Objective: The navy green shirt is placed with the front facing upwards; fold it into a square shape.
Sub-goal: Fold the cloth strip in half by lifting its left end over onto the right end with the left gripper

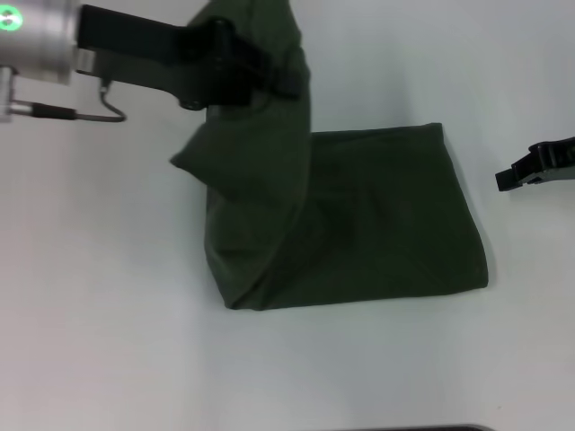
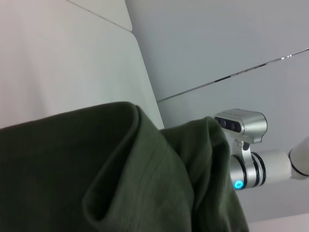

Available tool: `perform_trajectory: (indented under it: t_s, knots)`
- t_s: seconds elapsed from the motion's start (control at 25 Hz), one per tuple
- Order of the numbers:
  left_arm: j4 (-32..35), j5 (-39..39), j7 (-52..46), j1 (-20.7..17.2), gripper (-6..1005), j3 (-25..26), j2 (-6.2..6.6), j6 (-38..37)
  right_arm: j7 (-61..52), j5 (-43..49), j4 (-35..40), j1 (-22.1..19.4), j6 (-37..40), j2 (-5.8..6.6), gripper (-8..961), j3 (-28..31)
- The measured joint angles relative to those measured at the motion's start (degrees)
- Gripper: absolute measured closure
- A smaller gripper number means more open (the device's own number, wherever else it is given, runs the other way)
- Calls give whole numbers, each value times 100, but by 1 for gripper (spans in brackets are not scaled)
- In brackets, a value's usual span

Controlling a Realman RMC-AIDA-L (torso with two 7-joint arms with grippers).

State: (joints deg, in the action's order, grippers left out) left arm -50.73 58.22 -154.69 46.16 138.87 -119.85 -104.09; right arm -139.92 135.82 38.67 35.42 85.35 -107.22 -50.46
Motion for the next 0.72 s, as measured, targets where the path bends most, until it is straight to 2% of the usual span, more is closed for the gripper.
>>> perform_trajectory:
  t_s: [0.16, 0.4, 0.48, 0.72]
  knots:
    - [47, -4, -94, 49, 926, -528, -121, 506, 0, 14, 0, 30, 1, -23, 943, 2]
    - [-56, -48, -354, 168, 925, -1022, -155, 814, 0, 20, -7, 58, 17, -39, 943, 2]
    - [-215, -238, -658, 367, 925, -1491, -110, 922, -14, 24, -12, 65, 11, -39, 944, 1]
    - [-633, -1105, -1119, 861, 925, -1691, -175, 913, -108, 44, -3, 88, -5, -26, 944, -33]
